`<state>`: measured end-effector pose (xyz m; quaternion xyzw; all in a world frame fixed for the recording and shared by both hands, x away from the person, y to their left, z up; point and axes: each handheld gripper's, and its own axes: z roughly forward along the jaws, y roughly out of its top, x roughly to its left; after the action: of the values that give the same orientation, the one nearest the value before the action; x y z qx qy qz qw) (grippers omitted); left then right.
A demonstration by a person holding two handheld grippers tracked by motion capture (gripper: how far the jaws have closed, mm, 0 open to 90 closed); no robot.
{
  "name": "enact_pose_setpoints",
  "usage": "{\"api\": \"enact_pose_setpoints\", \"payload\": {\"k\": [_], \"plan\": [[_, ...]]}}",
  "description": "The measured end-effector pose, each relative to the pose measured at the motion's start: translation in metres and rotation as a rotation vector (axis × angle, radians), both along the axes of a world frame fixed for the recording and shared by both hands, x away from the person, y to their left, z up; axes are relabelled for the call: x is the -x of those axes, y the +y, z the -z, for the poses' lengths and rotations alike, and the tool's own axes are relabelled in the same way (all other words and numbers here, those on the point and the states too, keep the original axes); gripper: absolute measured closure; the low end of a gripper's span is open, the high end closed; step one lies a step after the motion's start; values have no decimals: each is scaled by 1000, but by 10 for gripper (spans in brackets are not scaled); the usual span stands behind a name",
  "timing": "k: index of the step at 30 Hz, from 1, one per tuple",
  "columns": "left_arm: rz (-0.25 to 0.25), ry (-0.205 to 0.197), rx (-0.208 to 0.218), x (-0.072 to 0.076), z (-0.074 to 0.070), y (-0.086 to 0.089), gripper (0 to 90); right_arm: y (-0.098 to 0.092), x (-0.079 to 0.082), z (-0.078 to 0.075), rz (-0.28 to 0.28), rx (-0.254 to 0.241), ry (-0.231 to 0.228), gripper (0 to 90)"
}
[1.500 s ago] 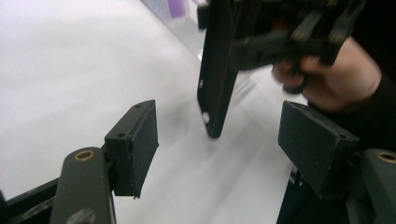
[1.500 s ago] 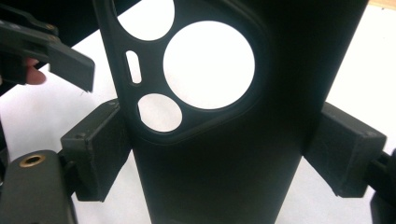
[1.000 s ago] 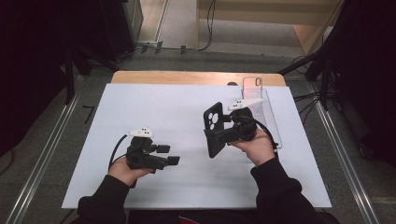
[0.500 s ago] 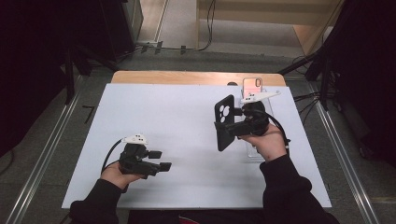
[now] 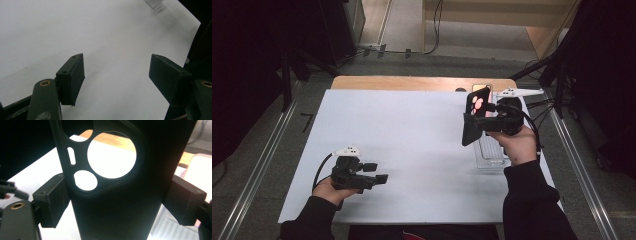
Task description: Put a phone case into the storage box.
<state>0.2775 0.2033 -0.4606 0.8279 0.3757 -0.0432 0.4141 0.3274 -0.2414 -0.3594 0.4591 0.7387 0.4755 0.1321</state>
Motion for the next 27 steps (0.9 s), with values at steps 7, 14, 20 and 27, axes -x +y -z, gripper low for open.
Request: {"api": "enact_pose_setpoints", "payload": {"k": [7,14,20,27], "plan": [[-15,7,4,2,1,5,283,-21,-5,-3,97,-2,-15,125],[-26,10,13,2,1,7,283,-33,-15,6,188,5,-24,125],[-28,14,12,2,2,8,283,-41,-28,20,256,27,-16,125],[-29,12,16,1,2,9,283,-42,-47,35,301,45,-2,125]]}}
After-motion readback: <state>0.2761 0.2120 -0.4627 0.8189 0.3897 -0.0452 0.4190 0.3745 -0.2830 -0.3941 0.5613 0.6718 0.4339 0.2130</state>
